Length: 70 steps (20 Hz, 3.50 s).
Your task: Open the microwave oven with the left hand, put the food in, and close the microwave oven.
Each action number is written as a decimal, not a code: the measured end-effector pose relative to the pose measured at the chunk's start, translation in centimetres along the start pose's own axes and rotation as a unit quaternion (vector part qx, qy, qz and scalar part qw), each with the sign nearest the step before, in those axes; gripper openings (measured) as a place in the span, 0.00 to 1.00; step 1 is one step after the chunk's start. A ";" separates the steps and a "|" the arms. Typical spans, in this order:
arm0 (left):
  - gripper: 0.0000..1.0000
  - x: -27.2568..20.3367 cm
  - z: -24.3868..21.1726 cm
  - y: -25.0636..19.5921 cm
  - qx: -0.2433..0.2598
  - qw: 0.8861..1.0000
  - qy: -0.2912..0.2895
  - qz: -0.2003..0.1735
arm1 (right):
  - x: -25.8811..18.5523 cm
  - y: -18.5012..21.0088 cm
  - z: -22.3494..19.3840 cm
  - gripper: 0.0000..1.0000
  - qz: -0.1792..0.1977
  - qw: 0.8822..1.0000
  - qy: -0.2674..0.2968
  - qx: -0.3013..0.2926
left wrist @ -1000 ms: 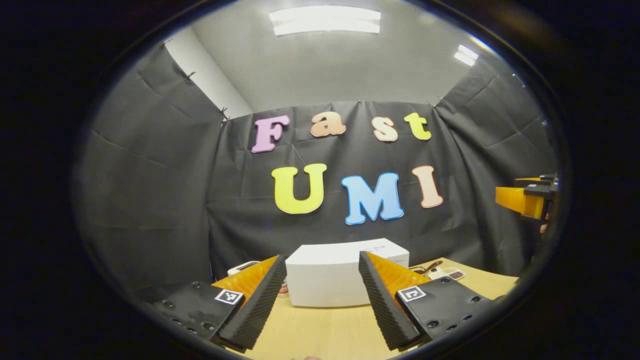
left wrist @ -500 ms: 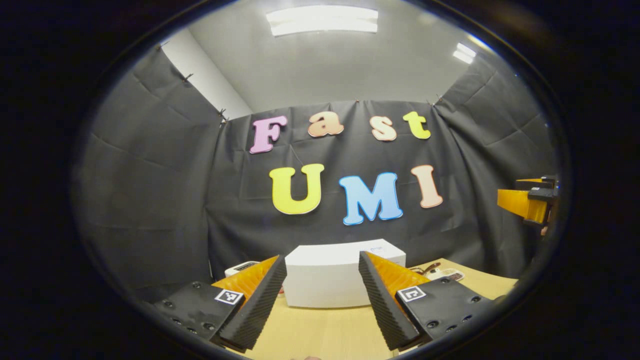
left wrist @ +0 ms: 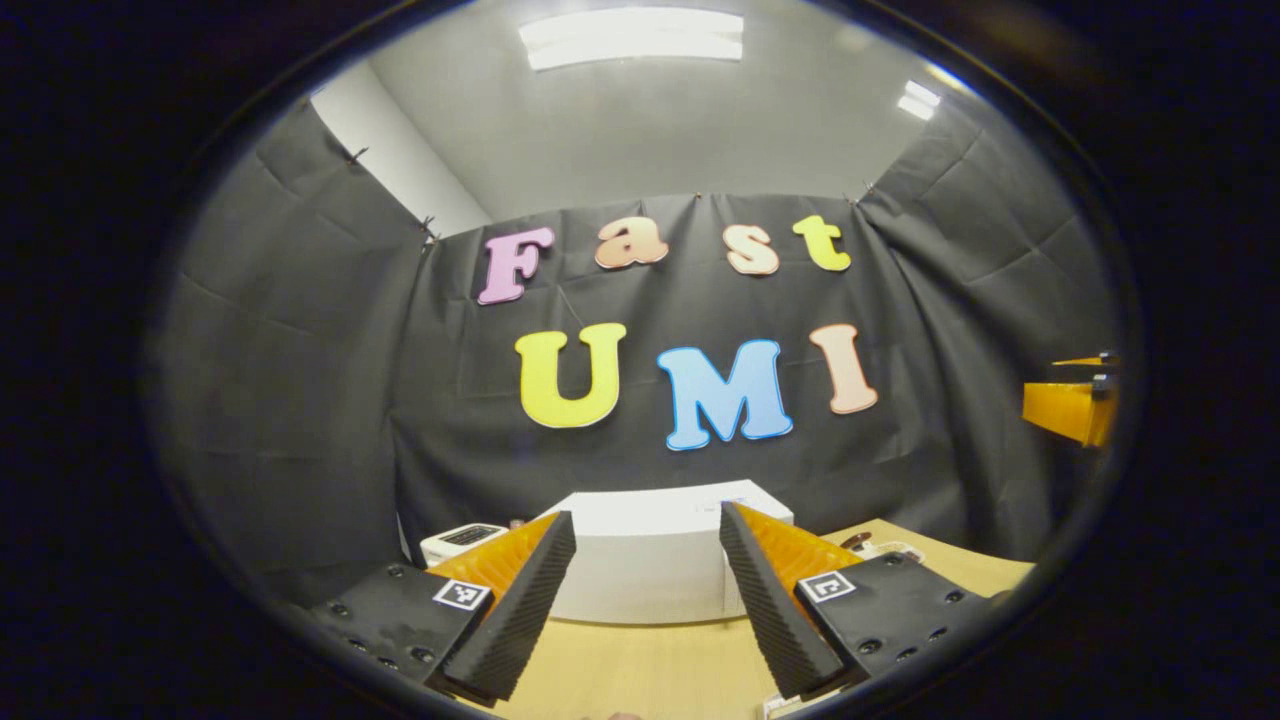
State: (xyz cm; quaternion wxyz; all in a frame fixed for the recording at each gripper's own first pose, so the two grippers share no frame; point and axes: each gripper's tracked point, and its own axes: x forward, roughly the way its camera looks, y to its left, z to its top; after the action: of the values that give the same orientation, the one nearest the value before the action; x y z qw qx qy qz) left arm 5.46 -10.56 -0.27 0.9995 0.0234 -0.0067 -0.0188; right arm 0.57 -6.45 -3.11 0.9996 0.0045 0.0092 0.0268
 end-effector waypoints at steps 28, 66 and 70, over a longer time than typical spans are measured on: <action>0.97 22.7 -22.2 -13.1 -0.005 0.980 0.124 -0.156 | 3.1 -3.3 -2.9 0.95 -0.182 0.980 0.067 -0.049; 0.07 24.2 -26.5 -14.2 -0.005 0.966 0.214 -0.143 | 0.6 -6.1 -2.3 0.95 -0.182 0.980 0.064 -0.055; 0.07 22.3 -26.7 -13.7 -0.009 0.967 0.224 -0.125 | 0.4 -7.2 -2.3 0.95 -0.184 0.979 0.064 -0.052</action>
State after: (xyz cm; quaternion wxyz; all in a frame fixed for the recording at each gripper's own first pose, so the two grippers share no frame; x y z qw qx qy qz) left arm 27.59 -23.81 -27.31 0.9654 0.0183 0.2203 -0.1382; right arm 1.29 -13.58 -5.52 0.9836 -0.0508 0.0728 -0.1567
